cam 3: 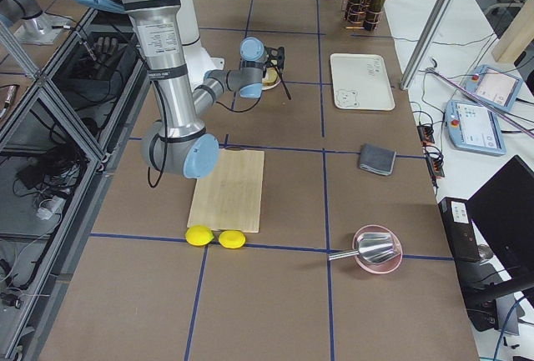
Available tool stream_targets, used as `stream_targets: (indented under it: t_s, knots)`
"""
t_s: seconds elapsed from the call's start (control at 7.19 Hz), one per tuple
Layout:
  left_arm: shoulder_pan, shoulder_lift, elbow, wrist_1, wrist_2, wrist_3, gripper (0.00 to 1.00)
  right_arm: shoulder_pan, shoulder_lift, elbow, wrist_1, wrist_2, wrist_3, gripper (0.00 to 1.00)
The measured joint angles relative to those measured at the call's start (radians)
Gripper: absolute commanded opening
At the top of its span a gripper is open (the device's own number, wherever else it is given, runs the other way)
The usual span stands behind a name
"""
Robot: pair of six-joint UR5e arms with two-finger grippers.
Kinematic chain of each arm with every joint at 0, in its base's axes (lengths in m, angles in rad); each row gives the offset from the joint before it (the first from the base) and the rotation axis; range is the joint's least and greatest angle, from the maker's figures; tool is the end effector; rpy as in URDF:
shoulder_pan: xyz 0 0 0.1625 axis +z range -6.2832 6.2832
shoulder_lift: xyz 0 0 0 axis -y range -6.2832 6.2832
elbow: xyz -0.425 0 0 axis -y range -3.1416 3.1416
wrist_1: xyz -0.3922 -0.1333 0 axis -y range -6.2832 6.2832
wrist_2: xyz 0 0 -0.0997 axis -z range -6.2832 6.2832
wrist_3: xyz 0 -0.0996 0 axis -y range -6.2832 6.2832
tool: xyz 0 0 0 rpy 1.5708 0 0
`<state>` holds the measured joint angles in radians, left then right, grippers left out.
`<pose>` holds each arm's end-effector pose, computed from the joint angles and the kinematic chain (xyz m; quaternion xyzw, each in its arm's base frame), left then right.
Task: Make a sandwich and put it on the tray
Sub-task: 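Carry the bread slice with the right gripper over the egg on the plate, then lower the bread onto the egg and open the right gripper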
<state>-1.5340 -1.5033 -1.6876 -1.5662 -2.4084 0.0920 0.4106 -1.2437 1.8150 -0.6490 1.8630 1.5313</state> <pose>-0.0421 -0.4675 0.6293 0.0316 0.4058 0.0678 0.9109 -0.4802 -0.3232 0.2609 0.0458 -0.6788 0.0368 0.7320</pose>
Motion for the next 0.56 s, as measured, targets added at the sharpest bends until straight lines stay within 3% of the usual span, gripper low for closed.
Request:
stream_targets:
  t_s: [0.56]
  knots:
    - [0.0, 0.0, 0.004, 0.0, 0.0, 0.0, 1.0, -0.086, 0.023, -0.018, -0.044, -0.094, -0.001, 0.0]
